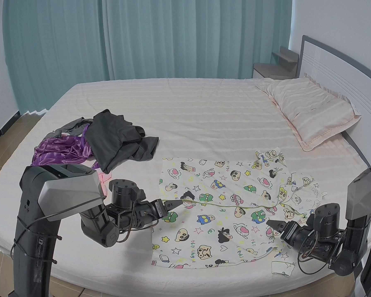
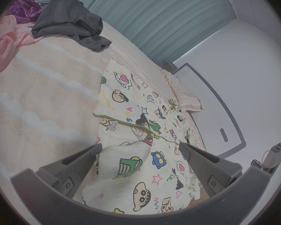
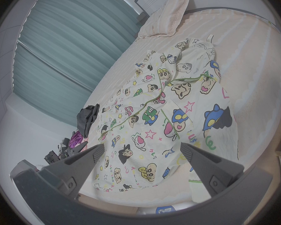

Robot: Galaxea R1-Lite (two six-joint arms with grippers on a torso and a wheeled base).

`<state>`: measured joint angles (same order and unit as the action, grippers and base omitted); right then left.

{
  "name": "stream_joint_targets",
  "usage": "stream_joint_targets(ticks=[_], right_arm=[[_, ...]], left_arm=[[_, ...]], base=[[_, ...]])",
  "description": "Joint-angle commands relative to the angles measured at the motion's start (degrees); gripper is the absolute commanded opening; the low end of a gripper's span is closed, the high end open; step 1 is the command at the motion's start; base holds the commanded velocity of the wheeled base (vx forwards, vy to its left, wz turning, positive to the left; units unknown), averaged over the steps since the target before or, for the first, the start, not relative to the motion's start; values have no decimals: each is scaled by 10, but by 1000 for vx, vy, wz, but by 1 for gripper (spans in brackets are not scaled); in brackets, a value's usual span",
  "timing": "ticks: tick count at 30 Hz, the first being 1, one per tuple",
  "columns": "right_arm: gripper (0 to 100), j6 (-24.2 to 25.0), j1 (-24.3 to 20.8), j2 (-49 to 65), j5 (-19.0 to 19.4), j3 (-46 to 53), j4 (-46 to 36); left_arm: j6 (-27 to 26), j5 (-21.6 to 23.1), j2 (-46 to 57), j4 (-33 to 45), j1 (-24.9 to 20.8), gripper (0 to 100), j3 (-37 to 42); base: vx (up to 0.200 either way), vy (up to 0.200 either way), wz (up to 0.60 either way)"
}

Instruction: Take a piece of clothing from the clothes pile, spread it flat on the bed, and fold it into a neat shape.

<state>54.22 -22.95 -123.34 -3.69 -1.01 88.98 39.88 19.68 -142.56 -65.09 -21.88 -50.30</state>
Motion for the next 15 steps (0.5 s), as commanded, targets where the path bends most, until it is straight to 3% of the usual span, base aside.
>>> stream_joint_targets(ticks=[1, 15], right_arm=[[100, 0, -1, -1, 0, 3, 8], [100, 0, -1, -1, 0, 3, 8]], left_arm=[[-1, -1, -6, 0, -2, 0, -2], [-6, -32, 9, -5, 13, 0, -4]], base=[[0, 0, 0], [0, 0, 0]])
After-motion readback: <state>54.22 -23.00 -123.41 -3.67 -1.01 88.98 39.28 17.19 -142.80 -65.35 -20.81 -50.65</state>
